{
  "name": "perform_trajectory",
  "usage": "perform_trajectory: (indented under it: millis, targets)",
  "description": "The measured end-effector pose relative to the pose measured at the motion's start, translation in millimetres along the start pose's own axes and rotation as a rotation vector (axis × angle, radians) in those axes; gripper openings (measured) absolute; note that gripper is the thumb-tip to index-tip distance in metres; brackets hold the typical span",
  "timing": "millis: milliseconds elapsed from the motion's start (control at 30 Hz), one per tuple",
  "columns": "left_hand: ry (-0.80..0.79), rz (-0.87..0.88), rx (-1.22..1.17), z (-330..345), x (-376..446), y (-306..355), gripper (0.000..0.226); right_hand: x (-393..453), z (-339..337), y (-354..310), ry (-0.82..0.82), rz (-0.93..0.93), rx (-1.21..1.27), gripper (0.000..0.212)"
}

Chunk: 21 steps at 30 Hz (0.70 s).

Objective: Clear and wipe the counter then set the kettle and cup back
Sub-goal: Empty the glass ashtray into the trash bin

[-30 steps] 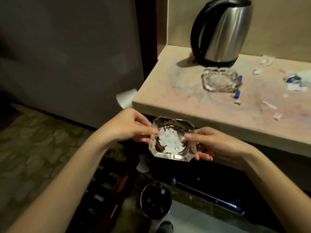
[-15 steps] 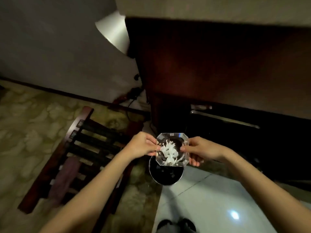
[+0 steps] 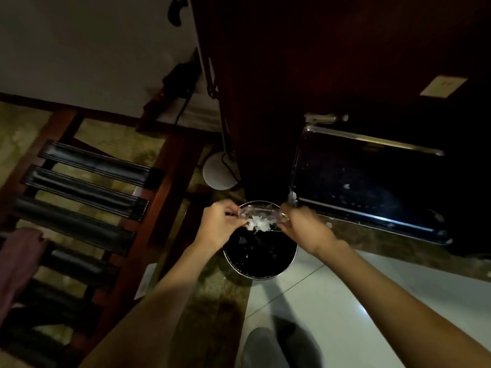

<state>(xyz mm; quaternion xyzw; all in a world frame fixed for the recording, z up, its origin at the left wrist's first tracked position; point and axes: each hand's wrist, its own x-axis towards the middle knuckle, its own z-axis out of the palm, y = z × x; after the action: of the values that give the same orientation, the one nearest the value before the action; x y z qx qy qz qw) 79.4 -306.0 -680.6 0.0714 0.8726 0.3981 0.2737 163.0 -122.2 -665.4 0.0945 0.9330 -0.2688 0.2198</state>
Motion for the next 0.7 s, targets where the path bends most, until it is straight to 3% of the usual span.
perform_trajectory:
  millis: [300,500,700]
  targets:
    - [0.054,0.025,-0.176,9.8,-5.3,-15.2,0.021,-1.2,23.3,-0.9,0.105,0.028,-0.065,0.026]
    - [0.081,0.017,-0.161,-10.1,-13.5,0.4,0.018,-11.7,6.9,-11.0,0.253,0.016,0.118,0.019]
    - [0.030,-0.088,-0.202,-46.6,-37.0,38.3,0.022,-38.4,-36.6,-36.3,0.197,0.075,0.308,0.031]
